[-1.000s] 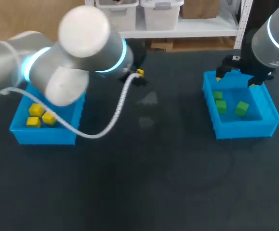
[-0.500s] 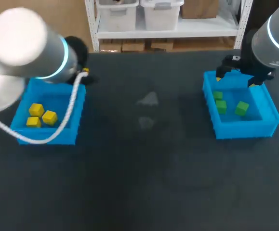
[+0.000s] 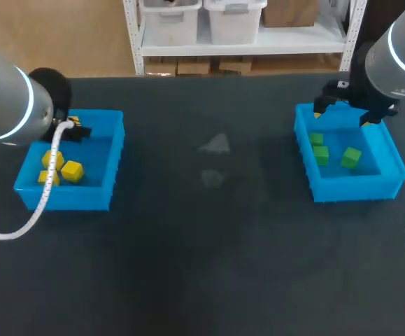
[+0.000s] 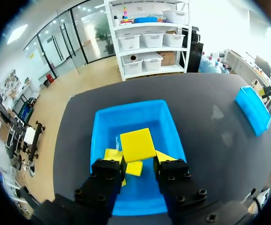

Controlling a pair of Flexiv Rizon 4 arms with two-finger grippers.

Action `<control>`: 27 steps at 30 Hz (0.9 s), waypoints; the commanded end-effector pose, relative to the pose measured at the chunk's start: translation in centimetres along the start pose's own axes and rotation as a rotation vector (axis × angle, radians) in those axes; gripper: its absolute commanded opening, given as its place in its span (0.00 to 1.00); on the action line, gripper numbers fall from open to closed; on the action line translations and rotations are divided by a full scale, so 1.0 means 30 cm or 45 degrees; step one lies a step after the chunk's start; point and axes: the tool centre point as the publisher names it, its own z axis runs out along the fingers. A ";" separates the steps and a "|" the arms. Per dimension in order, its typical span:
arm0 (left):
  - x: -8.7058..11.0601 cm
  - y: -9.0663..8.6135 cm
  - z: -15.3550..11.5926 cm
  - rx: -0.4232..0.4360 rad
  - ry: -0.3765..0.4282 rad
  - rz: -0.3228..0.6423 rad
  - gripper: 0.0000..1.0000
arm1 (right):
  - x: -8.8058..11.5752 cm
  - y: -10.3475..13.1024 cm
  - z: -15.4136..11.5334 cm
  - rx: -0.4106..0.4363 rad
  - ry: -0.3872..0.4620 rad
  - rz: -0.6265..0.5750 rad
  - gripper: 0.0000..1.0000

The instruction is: Put the green cubes in the right bin and the yellow cubes in the left bin.

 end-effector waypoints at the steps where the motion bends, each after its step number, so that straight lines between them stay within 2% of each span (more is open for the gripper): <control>1: 0.001 0.019 -0.017 0.035 0.057 0.013 1.00 | 0.006 -0.002 -0.002 0.001 -0.009 0.002 1.00; 12: 0.002 0.063 0.002 0.088 0.198 0.019 1.00 | 0.006 -0.002 -0.002 0.001 -0.009 0.002 1.00; 17: 0.003 0.093 0.015 0.230 0.306 -0.041 1.00 | 0.006 -0.002 -0.002 0.001 -0.009 0.002 1.00; 27: 0.015 0.107 0.021 0.232 0.326 -0.062 1.00 | 0.006 -0.002 -0.002 0.001 -0.009 0.002 1.00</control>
